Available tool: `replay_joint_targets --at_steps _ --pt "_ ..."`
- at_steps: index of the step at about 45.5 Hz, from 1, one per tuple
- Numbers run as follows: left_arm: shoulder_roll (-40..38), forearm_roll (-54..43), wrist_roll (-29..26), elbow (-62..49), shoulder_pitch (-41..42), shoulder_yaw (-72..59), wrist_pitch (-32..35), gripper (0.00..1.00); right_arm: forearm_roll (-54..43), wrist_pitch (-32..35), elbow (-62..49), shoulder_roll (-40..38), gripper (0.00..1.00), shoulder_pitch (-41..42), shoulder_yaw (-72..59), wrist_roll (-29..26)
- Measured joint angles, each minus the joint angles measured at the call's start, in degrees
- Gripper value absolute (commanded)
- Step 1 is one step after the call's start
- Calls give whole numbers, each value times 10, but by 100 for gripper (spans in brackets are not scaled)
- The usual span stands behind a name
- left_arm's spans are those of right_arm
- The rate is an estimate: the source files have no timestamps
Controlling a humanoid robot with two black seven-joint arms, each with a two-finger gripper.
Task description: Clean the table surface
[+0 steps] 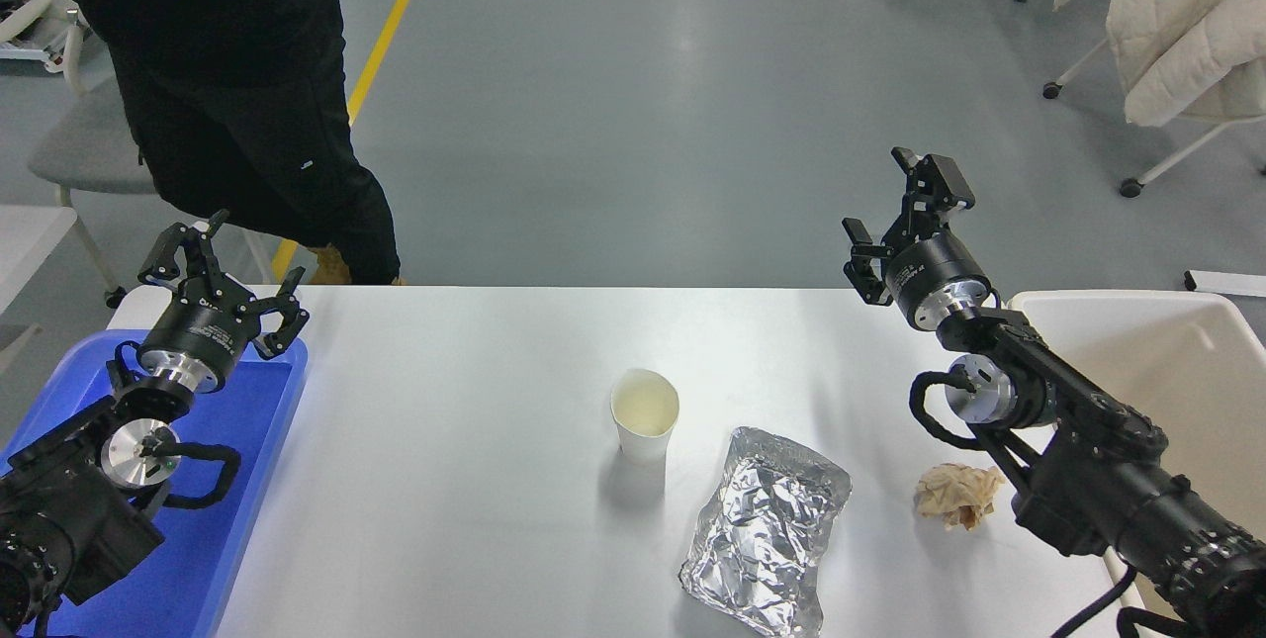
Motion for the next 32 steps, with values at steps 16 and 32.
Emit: replay_joint_targets --at_steps 16,32 --pt "0 0 0 0 0 0 0 100 -170 60 99 -86 100 65 -153 -132" --pt "0 0 0 0 0 0 0 100 -203 166 179 -110 100 197 -297 -279"
